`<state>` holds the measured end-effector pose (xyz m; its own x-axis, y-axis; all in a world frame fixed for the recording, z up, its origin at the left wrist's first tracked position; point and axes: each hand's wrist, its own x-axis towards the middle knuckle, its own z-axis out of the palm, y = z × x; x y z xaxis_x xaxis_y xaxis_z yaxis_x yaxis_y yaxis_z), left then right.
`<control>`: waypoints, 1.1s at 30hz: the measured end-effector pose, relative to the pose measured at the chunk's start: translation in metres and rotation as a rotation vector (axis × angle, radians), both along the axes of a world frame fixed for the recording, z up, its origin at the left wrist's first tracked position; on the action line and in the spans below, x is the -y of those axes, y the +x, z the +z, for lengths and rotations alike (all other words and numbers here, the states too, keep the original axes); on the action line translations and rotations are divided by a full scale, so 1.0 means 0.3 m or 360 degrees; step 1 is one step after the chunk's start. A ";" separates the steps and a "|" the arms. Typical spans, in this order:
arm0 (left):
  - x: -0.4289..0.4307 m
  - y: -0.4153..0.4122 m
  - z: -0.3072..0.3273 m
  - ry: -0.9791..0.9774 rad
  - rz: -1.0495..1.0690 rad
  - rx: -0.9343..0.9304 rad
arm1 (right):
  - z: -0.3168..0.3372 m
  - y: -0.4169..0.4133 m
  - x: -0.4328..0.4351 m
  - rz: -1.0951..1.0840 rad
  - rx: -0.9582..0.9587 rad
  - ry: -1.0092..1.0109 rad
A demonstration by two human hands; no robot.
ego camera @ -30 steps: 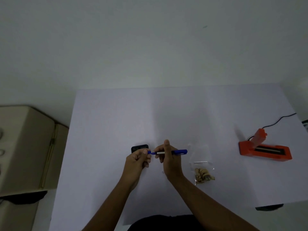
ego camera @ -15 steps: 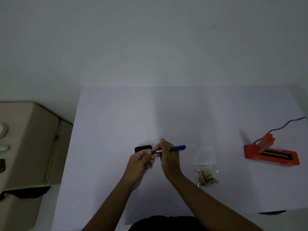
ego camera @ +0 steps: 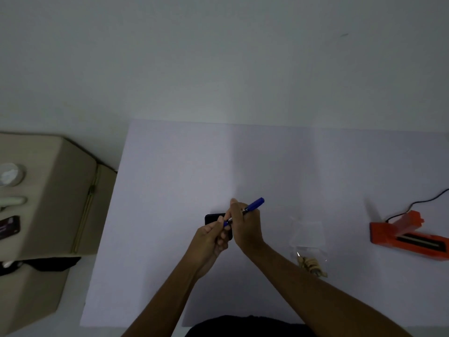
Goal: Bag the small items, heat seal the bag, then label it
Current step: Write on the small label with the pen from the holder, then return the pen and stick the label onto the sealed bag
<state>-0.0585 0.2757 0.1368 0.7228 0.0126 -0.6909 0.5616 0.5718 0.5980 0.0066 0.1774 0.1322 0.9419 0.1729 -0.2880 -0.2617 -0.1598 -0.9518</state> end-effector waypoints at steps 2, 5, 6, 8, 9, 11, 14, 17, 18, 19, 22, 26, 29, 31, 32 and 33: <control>-0.022 0.001 -0.005 0.0125 -0.0030 -0.0053 | -0.009 0.010 0.005 0.0116 -0.0031 0.0060; -0.084 0.034 0.023 0.0780 -0.0220 0.0031 | -0.054 0.009 0.029 0.0085 -0.0107 0.0171; -0.111 0.051 0.038 0.1087 -0.0293 0.0102 | -0.079 0.003 0.037 0.0017 -0.0138 0.0176; -0.167 0.087 0.069 0.1593 -0.0412 0.0217 | -0.135 -0.018 0.050 -0.0089 -0.0183 0.0043; -0.197 0.104 0.081 0.1741 -0.0470 0.0236 | -0.159 -0.030 0.054 -0.0114 -0.0200 -0.0066; -0.251 0.129 0.074 0.1904 -0.0604 0.0199 | -0.201 -0.049 0.061 -0.0103 -0.0235 -0.0259; -0.287 0.143 0.019 0.2026 -0.0862 0.0006 | -0.253 -0.065 0.071 0.0059 -0.0247 -0.0477; -0.273 0.131 -0.043 0.2192 -0.1199 -0.0155 | -0.303 -0.088 0.079 0.0281 -0.0304 -0.0664; -0.260 0.127 -0.063 0.2245 -0.1306 -0.0178 | -0.316 -0.096 0.079 0.0307 -0.0326 -0.0678; -0.247 0.123 -0.086 0.2265 -0.1356 -0.0209 | -0.321 -0.103 0.077 0.0302 -0.0352 -0.0653; -0.201 0.107 -0.158 0.2257 -0.1333 -0.0285 | -0.320 -0.112 0.071 0.0194 -0.0452 -0.0496; -0.154 0.102 -0.219 0.2226 -0.1183 -0.0239 | -0.316 -0.082 0.048 0.0081 -0.0558 -0.0356; -0.136 0.121 -0.235 0.2180 -0.0974 -0.0137 | -0.318 -0.025 0.012 0.0046 -0.0568 -0.0327; -0.133 0.149 -0.244 0.2132 -0.0848 -0.0070 | -0.318 0.033 -0.022 0.0027 -0.0540 -0.0336; -0.133 0.168 -0.245 0.2106 -0.0786 -0.0045 | -0.319 0.068 -0.041 0.0016 -0.0522 -0.0340; -0.135 0.189 -0.243 0.2074 -0.0720 -0.0029 | -0.320 0.104 -0.062 0.0005 -0.0505 -0.0350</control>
<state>-0.0017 0.3162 0.0639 0.8284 0.4201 -0.3706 0.5602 -0.6230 0.5459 0.0379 0.1960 0.0361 0.7995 0.0771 -0.5958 -0.5372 -0.3522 -0.7664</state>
